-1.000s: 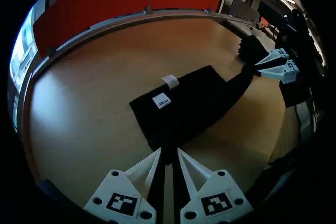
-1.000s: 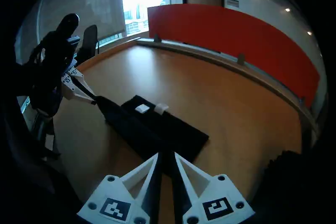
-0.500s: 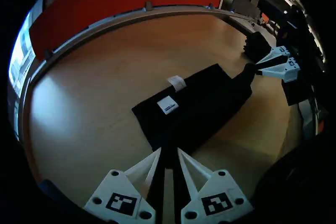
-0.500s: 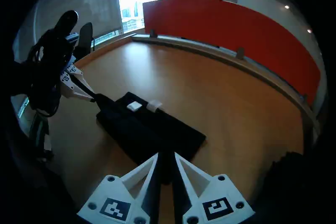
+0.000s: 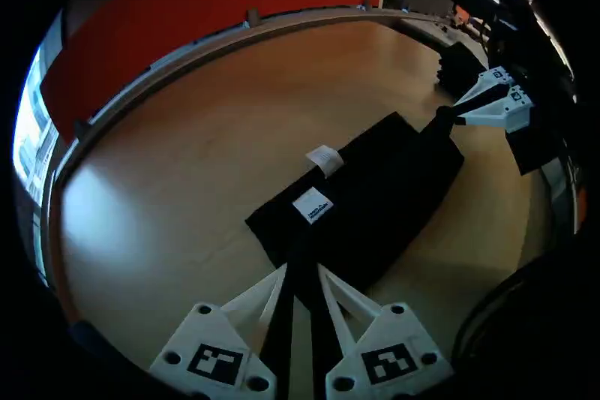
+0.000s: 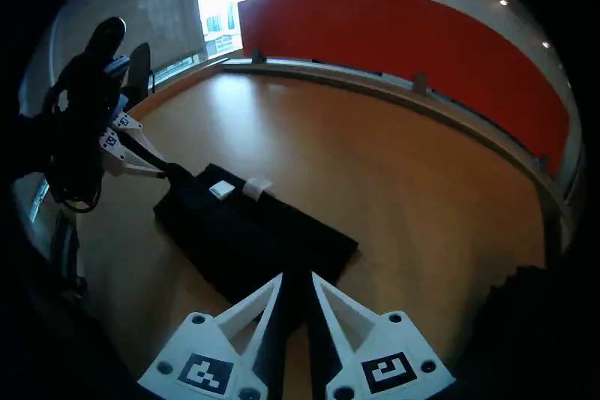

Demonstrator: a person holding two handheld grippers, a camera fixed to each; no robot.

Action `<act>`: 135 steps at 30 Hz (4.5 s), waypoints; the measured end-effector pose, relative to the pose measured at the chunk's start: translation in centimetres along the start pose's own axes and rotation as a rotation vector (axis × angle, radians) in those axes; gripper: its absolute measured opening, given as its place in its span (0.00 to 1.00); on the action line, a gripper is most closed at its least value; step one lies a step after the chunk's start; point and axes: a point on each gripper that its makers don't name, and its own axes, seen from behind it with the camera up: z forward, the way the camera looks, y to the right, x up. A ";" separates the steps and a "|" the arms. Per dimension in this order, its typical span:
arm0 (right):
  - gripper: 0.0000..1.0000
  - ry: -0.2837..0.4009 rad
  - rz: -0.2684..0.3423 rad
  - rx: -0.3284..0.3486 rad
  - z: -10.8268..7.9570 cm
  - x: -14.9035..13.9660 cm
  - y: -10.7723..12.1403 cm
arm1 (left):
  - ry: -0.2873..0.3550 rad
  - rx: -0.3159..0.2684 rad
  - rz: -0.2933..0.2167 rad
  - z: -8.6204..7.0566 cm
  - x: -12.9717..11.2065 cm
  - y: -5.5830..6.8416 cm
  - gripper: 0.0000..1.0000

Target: Fold towel

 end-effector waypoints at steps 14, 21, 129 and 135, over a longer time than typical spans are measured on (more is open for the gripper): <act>0.13 -0.006 0.034 -0.027 1.4 -0.1 1.0 | -0.014 0.014 0.098 1.6 0.3 -0.6 0.16; 0.15 -0.014 0.056 -0.051 2.2 -0.6 1.6 | -0.004 0.043 0.110 2.4 -0.1 -1.2 0.28; 0.99 -0.071 -0.102 -0.008 0.3 -4.4 0.5 | 0.155 0.272 -0.373 -8.1 -9.4 -1.3 0.98; 0.98 -0.088 -0.122 0.002 0.5 -4.9 0.4 | 0.175 0.289 -0.391 -8.3 -10.2 -1.2 0.98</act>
